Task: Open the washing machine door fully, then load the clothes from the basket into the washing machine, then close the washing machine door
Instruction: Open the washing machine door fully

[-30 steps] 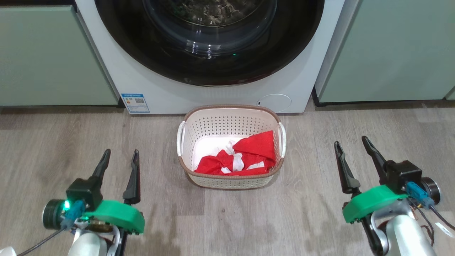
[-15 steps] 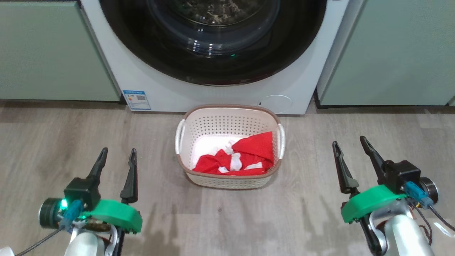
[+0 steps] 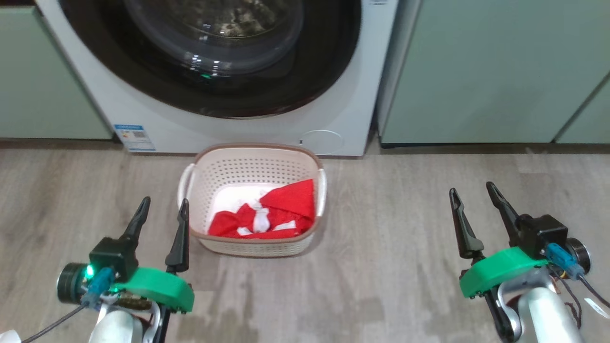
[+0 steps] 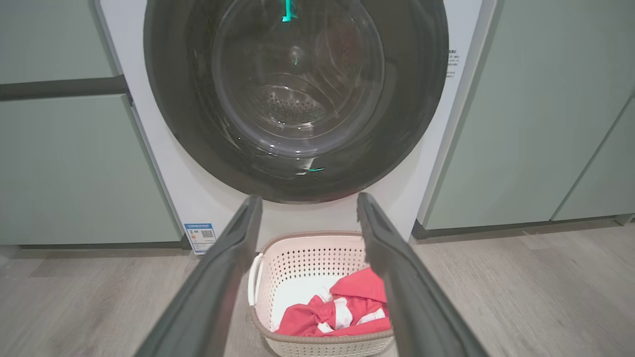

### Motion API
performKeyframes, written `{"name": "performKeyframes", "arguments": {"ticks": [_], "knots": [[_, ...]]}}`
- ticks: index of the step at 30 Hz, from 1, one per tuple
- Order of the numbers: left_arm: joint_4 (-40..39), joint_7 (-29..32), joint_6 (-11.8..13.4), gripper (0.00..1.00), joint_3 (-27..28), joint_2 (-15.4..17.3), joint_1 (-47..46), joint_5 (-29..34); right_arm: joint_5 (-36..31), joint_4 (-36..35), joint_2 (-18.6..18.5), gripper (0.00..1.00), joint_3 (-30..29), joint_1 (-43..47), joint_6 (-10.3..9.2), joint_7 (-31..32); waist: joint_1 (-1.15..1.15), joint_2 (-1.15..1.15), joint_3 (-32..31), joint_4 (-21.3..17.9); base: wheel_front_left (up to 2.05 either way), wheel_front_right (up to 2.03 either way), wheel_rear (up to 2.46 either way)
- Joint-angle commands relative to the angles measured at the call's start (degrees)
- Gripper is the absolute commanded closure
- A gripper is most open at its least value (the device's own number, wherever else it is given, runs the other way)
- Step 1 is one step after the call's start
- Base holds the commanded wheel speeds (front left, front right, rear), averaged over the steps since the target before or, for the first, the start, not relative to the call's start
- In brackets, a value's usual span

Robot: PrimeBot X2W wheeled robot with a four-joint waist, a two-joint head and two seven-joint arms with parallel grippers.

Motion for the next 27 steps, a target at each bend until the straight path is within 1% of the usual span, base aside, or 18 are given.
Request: {"name": "performKeyframes", "arguments": {"ticks": [1, 7, 12, 27], "knots": [[-2.19, -0.73, -0.37, 0.0, 2.07, 0.18, -2.66, 0.23, 0.5, -1.82, -0.54, 0.0, 1.16, -2.83, -0.01, -0.79, 0.0, 0.0, 0.03, -0.02, 1.11, 1.11, -2.22], [-2.8, -0.73, -0.7, 0.0, 2.32, 0.01, -2.71, 0.23, 0.76, -1.94, -0.54, 0.0, 1.13, -2.74, -0.01, -0.74, 0.0, 0.0, 0.12, -0.09, 0.9, 0.9, -1.8], [-3.15, -0.73, -0.9, 0.0, 2.6, -0.11, -2.56, 0.48, 0.96, -1.88, -0.54, 0.0, 1.13, -2.78, -0.01, -0.77, 0.0, 0.0, 0.15, -0.25, 0.48, 0.48, -0.96], [-3.55, -0.73, -1.63, 0.0, 2.84, -0.52, -2.46, 0.88, 1.25, -1.93, -0.54, 0.0, 1.01, -2.73, -0.01, -0.93, 0.0, 0.0, 0.33, -0.36, 0.0, 0.0, 0.0]]}}
